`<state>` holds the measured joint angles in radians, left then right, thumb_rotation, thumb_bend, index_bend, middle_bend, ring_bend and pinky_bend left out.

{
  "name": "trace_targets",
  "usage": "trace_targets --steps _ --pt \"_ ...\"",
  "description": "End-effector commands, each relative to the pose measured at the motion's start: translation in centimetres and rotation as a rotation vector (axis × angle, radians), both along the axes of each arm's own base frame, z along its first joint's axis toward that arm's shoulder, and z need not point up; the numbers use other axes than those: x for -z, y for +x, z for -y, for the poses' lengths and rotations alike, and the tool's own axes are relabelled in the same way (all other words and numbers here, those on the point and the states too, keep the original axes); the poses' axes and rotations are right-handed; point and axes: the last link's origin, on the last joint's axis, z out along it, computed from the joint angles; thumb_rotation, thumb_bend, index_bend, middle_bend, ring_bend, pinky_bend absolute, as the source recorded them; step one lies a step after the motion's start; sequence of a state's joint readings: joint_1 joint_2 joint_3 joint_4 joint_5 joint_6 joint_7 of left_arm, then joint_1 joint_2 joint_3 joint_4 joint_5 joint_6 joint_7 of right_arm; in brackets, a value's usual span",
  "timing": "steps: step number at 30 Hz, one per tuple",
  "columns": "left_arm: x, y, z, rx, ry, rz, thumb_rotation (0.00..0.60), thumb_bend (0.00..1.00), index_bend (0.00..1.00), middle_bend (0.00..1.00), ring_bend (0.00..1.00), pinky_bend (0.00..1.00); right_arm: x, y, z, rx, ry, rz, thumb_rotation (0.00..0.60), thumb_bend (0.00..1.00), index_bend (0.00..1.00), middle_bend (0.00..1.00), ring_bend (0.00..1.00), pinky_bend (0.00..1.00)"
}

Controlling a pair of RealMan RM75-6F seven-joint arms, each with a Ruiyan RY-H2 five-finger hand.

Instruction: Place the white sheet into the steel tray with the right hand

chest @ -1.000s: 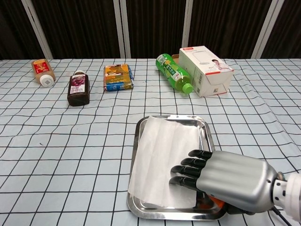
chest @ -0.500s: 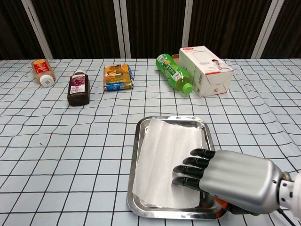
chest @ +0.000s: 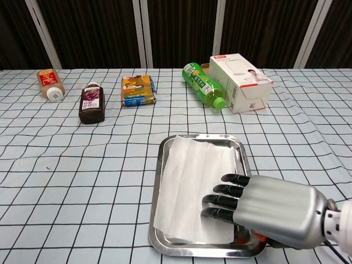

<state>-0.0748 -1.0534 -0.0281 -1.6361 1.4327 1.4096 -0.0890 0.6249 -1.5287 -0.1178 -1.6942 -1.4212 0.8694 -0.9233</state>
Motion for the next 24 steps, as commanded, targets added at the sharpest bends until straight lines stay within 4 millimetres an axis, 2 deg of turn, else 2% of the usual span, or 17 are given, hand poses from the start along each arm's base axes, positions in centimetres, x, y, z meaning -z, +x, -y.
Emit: trace_targets --steps 1,16,20,24 --pt "0.0 0.0 0.0 0.000 0.000 0.001 0.600 0.00 0.00 0.00 0.00 0.00 0.0 0.0 0.1 -0.015 -0.004 -0.006 0.600 1.00 0.10 0.05 0.00 0.00" --pt "0.0 0.0 0.0 0.003 0.000 -0.003 0.600 0.00 0.00 0.00 0.00 0.00 -0.8 -0.3 0.0 -0.038 -0.023 -0.016 0.600 1.00 0.08 0.05 0.00 0.00" --pt "0.1 0.0 0.0 0.004 -0.001 -0.005 0.600 0.00 0.00 0.00 0.00 0.00 -2.2 0.6 0.1 -0.036 -0.050 0.042 0.600 1.00 0.04 0.04 0.00 0.00" --pt "0.1 0.1 0.1 0.006 -0.002 -0.004 0.600 0.00 0.00 0.00 0.00 0.00 -3.9 1.5 0.7 -0.053 -0.102 0.087 0.600 1.00 0.03 0.04 0.00 0.00"
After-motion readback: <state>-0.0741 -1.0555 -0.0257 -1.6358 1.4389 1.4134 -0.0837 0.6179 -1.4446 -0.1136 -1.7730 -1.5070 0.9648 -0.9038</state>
